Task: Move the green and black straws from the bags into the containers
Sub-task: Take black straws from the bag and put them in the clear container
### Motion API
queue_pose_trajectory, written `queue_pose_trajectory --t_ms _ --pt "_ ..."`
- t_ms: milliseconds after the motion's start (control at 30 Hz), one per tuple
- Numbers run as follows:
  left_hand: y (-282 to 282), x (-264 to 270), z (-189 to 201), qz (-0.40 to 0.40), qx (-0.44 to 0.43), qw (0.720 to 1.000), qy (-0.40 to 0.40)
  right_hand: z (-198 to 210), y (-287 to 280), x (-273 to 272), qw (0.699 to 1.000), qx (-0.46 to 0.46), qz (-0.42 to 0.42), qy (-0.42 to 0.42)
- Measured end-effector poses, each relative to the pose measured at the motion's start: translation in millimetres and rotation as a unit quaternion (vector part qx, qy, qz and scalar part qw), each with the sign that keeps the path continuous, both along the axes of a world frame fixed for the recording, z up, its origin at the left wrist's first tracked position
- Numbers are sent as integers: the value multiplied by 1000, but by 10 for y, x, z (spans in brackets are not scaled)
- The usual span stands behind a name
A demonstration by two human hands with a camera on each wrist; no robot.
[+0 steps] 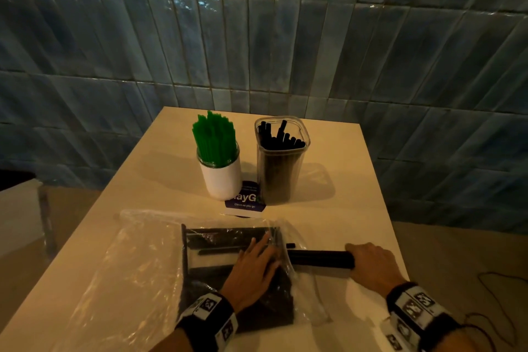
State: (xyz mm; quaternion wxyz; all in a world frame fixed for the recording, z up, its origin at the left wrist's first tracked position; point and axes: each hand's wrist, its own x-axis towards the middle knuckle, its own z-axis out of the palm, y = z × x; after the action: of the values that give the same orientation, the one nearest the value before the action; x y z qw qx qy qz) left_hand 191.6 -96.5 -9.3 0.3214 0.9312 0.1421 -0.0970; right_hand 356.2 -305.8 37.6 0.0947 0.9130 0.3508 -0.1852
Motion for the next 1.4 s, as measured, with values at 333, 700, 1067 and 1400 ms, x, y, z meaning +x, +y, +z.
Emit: queue_pose_trajectory --t_ms 333,700,1067,1400 --pt "-5 7 60 66 -79 994 -32 663 -253 299 991 51 -97 -73" --pt "216 181 581 99 138 974 -150 1212 624 -379 968 224 109 9" --pt "64 464 753 162 -73 904 -389 1482 1139 -452 700 700 -21 141" --pt "340 868 1493 -67 -12 943 -326 1739 1149 -90 474 877 -42 74"
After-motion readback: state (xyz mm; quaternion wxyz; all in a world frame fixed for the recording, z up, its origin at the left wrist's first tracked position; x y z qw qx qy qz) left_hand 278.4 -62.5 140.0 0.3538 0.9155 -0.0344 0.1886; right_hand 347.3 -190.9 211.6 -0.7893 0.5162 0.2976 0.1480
